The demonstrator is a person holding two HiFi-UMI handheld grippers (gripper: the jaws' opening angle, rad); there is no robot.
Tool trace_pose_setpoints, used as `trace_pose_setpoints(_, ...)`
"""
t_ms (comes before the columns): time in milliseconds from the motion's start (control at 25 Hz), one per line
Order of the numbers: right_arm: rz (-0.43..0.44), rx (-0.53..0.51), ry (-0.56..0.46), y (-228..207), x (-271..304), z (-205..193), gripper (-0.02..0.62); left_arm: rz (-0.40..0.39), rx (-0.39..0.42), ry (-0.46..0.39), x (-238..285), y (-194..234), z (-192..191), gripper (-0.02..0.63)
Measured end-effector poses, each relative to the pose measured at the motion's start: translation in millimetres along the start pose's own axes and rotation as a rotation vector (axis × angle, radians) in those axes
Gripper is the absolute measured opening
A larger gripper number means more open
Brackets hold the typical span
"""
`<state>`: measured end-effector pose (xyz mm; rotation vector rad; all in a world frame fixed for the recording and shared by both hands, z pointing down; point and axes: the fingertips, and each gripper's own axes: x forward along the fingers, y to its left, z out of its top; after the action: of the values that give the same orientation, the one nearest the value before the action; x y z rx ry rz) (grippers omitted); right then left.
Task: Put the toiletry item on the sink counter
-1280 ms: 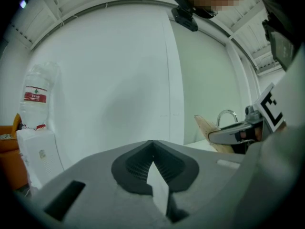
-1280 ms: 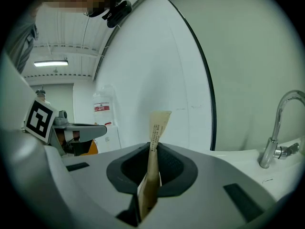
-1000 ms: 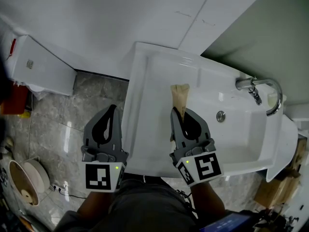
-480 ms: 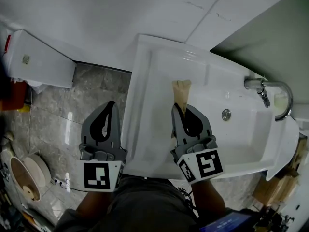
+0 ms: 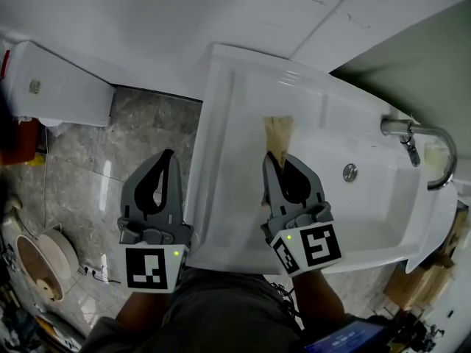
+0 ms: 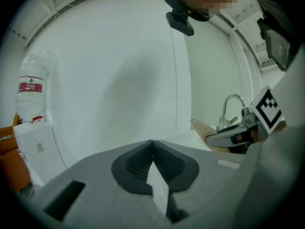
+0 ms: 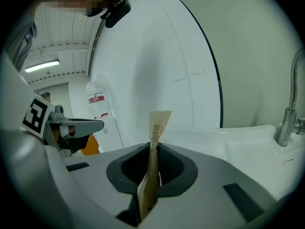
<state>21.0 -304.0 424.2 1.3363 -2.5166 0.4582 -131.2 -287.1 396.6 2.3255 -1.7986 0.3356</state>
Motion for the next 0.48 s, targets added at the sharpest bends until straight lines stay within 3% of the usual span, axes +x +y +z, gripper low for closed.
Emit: trace_pose_setpoints(480,-0.016,0.03,0.059,-10,21,-26,0.034,-0.018,0.0,0.041,21,7,-19,0.011)
